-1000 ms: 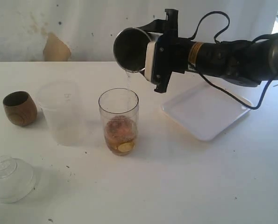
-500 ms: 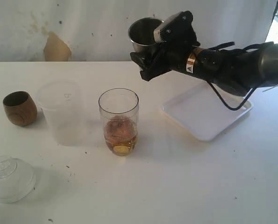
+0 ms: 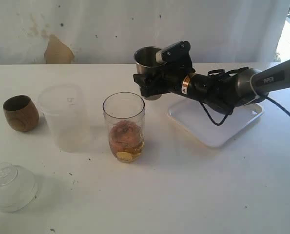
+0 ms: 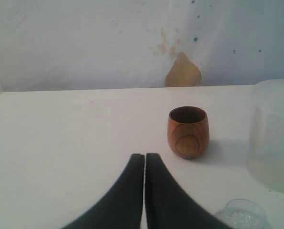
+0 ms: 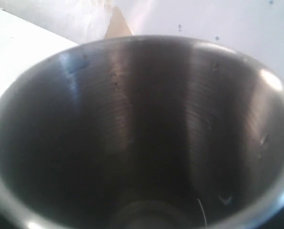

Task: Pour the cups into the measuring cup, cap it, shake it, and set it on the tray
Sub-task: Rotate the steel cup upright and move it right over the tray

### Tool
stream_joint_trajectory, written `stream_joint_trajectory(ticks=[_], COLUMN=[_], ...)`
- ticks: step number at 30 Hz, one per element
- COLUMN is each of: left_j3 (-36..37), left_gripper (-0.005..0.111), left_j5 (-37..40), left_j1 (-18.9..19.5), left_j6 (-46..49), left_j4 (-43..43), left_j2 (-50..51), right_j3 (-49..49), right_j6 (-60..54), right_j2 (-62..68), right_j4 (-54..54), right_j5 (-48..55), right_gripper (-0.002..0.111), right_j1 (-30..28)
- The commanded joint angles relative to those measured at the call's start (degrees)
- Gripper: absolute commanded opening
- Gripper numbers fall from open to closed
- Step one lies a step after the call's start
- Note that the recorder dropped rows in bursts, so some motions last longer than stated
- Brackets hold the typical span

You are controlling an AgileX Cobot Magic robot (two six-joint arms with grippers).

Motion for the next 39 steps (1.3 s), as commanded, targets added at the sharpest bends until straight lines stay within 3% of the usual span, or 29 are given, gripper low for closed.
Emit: stream_joint_trajectory(ticks=[1, 19, 26, 31, 34, 39], left_j3=[0.4, 0.4, 0.4, 0.4, 0.4, 0.4], left_gripper=[0.001, 0.001, 0.001, 0.001, 0.001, 0.001], left_j5=[-0.6, -0.6, -0.6, -0.6, -0.6, -0.6], left_j1=[0.1, 0.1, 0.1, 0.1, 0.1, 0.1], left_j6=[0.0, 0.0, 0.0, 0.0, 0.0, 0.0], left_j4=[-0.3, -0.3, -0.3, -0.3, -0.3, -0.3], left_j2=[-0.3, -0.3, -0.3, -0.3, -0.3, -0.3], right_j3=[-2.4, -4.4, -4.4, -4.4, -4.4, -4.4], right_j6=[0.4, 0.9, 9.1, 9.1, 1.2, 2.0], right_j2=[2.6, 6.9, 6.9, 6.9, 6.9, 6.9], right_j4=[0.4, 0.6, 0.2, 0.2, -2.5, -2.7], right_j5=[-2.0, -4.8, -4.8, -4.6, -4.6, 0.5], right_gripper=[0.0, 0.0, 0.0, 0.0, 0.0, 0.0], right_j1=[0.0, 0.0, 0.1, 0.1, 0.1, 0.1])
